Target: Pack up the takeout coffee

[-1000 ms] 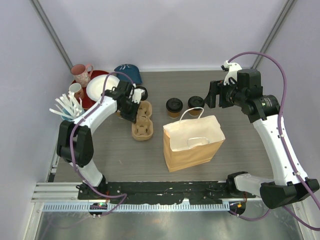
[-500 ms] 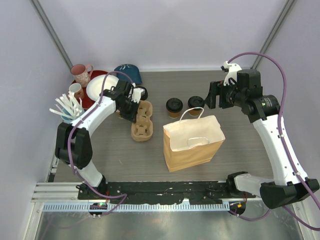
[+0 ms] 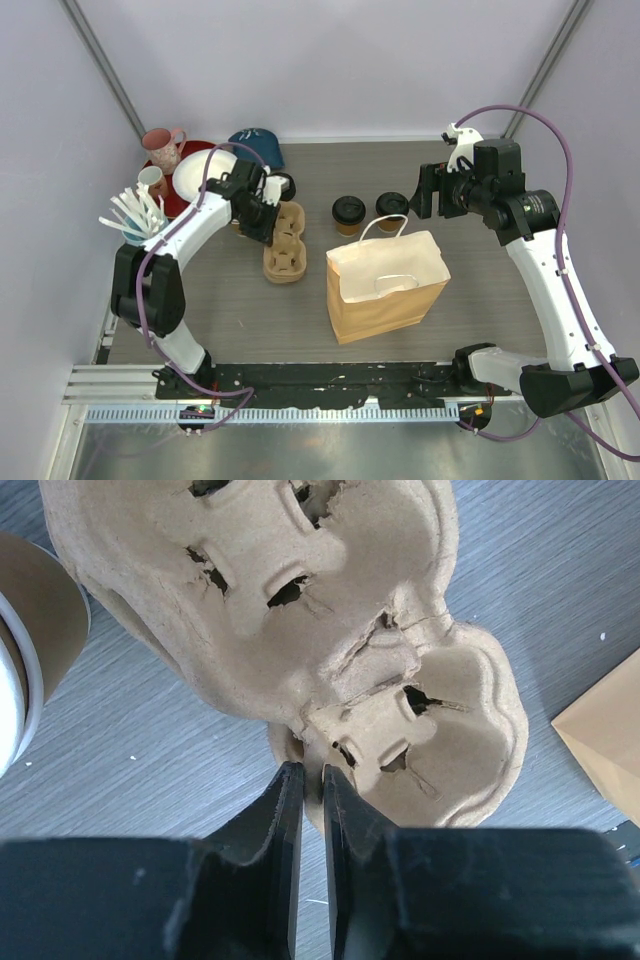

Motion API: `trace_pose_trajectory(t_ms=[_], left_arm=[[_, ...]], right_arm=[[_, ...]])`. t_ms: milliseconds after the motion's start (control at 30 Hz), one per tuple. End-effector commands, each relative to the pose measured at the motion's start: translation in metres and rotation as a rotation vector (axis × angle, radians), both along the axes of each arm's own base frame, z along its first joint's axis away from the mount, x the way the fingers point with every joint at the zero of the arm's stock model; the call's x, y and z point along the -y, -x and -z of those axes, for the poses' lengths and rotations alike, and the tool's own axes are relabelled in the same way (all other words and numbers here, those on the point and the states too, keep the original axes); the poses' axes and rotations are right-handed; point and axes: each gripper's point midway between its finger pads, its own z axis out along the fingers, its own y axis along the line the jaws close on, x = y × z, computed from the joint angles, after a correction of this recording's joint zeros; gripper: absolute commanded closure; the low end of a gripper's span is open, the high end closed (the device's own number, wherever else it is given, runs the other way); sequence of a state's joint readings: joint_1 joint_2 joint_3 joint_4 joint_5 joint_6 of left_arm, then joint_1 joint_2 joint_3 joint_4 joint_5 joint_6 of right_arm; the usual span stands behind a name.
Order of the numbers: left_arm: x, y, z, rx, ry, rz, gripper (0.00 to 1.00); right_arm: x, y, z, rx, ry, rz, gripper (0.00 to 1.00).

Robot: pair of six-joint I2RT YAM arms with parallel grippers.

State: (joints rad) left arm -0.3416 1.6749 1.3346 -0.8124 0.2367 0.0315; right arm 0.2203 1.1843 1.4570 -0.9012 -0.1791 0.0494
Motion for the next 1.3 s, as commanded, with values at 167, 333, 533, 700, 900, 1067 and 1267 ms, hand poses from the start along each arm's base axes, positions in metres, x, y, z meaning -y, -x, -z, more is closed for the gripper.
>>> trace_pose_trajectory(t_ms=[167, 333, 533, 700, 900, 1067, 1267], left_arm=[[0.004, -0.002, -0.018, 0.023, 0.050, 0.004, 0.66], [0.011, -0.001, -0.019, 0.018, 0.086, 0.021, 0.63], [0.030, -0.007, -0.045, 0.130, 0.101, 0.286, 0.47], [0.021, -0.022, -0.043, 0.209, 0.004, 0.469, 0.39], [0.027, -0.017, -0.034, 0.167, 0.022, 0.606, 0.36], [0.032, -0.011, -0.029, 0.117, 0.056, 0.651, 0.36], [0.035, -0.020, -0.016, 0.099, 0.051, 0.637, 0.40]], right_arm=[[0.001, 0.005, -0.026, 0.077, -0.002, -0.019, 0.22], [0.000, 0.004, -0.024, 0.071, -0.003, -0.023, 0.22], [-0.003, 0.002, -0.023, 0.062, -0.008, -0.033, 0.22], [-0.004, 0.003, -0.022, 0.058, -0.010, -0.041, 0.22], [-0.004, 0.003, -0.019, 0.051, -0.004, -0.047, 0.21], [-0.004, 0.004, -0.016, 0.044, -0.002, -0.050, 0.22], [-0.004, 0.005, -0.014, 0.040, 0.000, -0.054, 0.22]])
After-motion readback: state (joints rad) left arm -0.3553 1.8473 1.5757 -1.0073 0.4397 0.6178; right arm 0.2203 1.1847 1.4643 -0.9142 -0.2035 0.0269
